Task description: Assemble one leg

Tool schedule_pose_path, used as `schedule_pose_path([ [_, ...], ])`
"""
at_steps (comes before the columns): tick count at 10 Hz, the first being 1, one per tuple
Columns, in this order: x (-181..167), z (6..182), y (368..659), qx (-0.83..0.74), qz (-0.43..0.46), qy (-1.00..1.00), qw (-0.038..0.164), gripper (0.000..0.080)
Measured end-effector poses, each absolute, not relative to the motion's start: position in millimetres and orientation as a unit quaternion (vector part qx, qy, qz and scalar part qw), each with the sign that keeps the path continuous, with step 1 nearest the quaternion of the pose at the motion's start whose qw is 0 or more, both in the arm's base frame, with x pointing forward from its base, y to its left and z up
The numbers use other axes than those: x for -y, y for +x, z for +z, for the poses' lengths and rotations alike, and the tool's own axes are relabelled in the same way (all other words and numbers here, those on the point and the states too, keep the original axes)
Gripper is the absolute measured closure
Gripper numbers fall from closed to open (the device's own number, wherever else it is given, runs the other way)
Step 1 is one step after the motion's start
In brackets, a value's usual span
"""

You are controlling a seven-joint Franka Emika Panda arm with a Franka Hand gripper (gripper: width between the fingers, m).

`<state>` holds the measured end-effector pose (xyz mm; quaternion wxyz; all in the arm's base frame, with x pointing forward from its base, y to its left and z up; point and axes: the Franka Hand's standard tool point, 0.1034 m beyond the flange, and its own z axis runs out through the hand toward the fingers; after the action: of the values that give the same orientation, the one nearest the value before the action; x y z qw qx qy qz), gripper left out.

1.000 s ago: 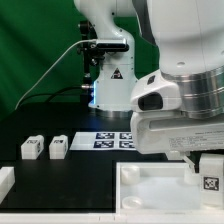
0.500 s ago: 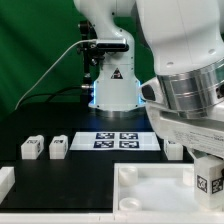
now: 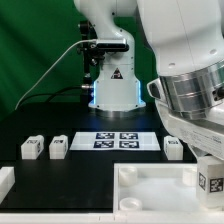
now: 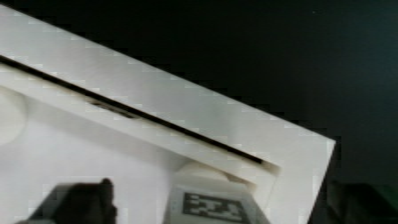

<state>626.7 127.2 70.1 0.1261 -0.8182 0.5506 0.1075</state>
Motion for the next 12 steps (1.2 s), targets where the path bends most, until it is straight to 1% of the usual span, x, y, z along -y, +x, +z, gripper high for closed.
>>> schedule_pose_path([
  [1,-123.5,70.5,622.3,-0.474,0.107,-0.866,0.114,0.017],
  [2,-121.0,75.4,623.9,-0.386,0.096,-0.912,0.101,0.0154],
  [3,-122.8,79.7,625.6,-0.334,0.084,-0.934,0.099,0.0151],
  [4,-123.3,78.4,624.6,-0.304,0.082,-0.943,0.104,0.0151],
  [5,-122.0,77.5,624.4,-0.23,0.074,-0.964,0.109,0.015],
  [6,-120.6,76.3,626.7,-0.16,0.056,-0.98,0.105,0.015],
  [8,-112.9,67.2,637.2,0.024,-0.023,-0.997,0.073,0.015],
  [9,-108.6,67.1,641.5,0.065,-0.037,-0.995,0.069,0.015],
  [10,-109.9,67.1,641.2,0.057,-0.036,-0.995,0.07,0.015],
  [12,-111.1,67.0,641.0,0.028,-0.034,-0.996,0.073,0.0407],
])
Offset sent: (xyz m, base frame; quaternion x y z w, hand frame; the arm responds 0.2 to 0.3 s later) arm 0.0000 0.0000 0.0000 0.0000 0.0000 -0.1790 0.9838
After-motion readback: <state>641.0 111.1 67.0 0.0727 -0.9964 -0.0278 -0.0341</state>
